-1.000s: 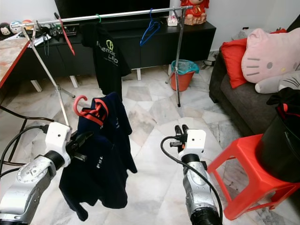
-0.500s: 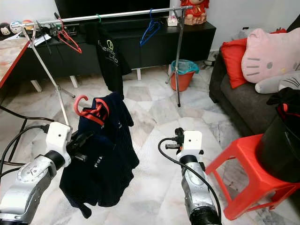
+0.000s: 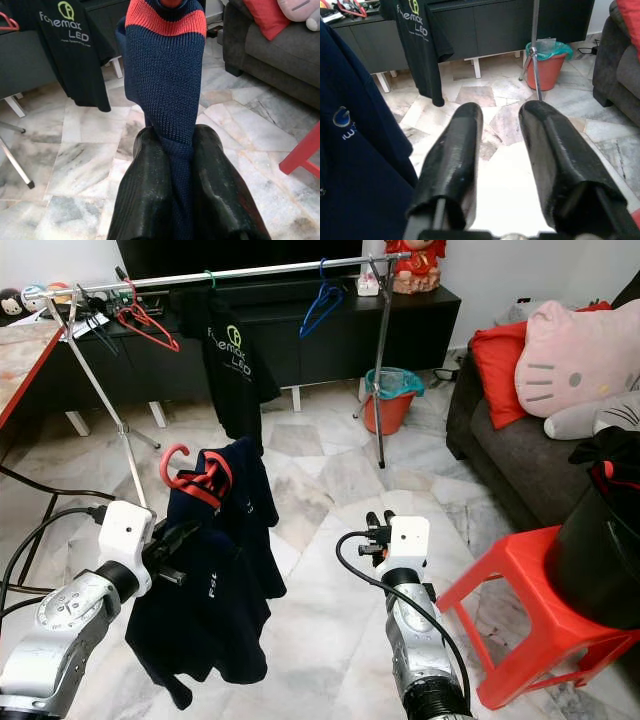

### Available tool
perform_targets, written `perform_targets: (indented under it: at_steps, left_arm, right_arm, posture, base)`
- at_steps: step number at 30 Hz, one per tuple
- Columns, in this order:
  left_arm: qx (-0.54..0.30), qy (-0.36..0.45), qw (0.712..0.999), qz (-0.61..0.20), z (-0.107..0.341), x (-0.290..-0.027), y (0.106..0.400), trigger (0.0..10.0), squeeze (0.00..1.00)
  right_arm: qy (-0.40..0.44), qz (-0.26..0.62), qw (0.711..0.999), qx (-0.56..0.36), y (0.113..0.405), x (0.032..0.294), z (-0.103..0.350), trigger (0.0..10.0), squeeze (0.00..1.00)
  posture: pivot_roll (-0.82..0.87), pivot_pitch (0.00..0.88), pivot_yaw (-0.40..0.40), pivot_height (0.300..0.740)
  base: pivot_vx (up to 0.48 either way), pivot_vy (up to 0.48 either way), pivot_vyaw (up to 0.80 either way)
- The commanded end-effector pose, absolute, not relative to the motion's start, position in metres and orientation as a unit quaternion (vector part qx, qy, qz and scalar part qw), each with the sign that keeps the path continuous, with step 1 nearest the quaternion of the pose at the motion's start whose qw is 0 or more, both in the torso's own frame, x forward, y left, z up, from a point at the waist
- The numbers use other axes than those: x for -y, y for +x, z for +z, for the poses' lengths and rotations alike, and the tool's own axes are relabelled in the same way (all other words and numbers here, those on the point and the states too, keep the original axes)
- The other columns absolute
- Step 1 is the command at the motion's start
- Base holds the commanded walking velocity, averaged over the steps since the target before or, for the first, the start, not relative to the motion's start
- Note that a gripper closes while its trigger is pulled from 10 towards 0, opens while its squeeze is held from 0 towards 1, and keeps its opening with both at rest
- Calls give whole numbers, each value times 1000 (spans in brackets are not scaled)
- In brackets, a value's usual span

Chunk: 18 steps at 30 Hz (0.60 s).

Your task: Hang hanger

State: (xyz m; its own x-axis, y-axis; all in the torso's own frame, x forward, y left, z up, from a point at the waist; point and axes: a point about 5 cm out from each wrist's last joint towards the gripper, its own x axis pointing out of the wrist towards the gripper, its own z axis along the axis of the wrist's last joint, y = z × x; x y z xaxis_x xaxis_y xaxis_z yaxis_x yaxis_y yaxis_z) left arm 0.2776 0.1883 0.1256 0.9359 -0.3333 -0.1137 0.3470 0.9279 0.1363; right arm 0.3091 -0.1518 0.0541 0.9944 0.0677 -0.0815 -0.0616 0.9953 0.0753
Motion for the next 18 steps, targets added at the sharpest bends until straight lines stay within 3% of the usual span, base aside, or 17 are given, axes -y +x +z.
perform_targets:
  at_steps: [1, 8, 13, 14, 15, 16, 18]
  left_arm:
    - [-15, 84, 980, -177, 136, -187, 280, 10000, 0]
    - [-15, 84, 979, -184, 137, -185, 281, 10000, 0]
    - [-11, 81, 972, -223, 144, -174, 280, 10000, 0]
    - [-10, 79, 970, -231, 146, -172, 280, 10000, 0]
    - [-9, 78, 969, -236, 147, -170, 279, 10000, 0]
    - [-6, 76, 966, -247, 149, -167, 279, 10000, 0]
    - [-3, 70, 959, -275, 155, -159, 278, 10000, 0]
  right_arm:
    - [39, 32, 998, -48, 311, 150, 53, 10000, 1000]
    - [47, 63, 996, -49, 311, 144, 54, 10000, 1000]
    - [24, 190, 978, -78, 305, 119, 48, 10000, 996]
    - [16, 203, 976, -79, 304, 117, 48, 10000, 310]
    - [11, 211, 974, -81, 303, 116, 47, 10000, 310]
    - [7, 215, 973, -82, 303, 115, 47, 10000, 0]
    - [5, 219, 972, -86, 303, 116, 46, 10000, 0]
  posture:
    - [3, 27, 10, 740]
    - [2, 30, 9, 740]
    - [2, 30, 9, 740]
    - [3, 32, 9, 740]
    - [3, 32, 9, 740]
    - [3, 32, 9, 740]
    - [3, 32, 9, 740]
  base:
    - [0, 0, 0]
    - [0, 0, 0]
    - [0, 0, 0]
    - [0, 0, 0]
    - [0, 0, 0]
    - [0, 0, 0]
    - [0, 0, 0]
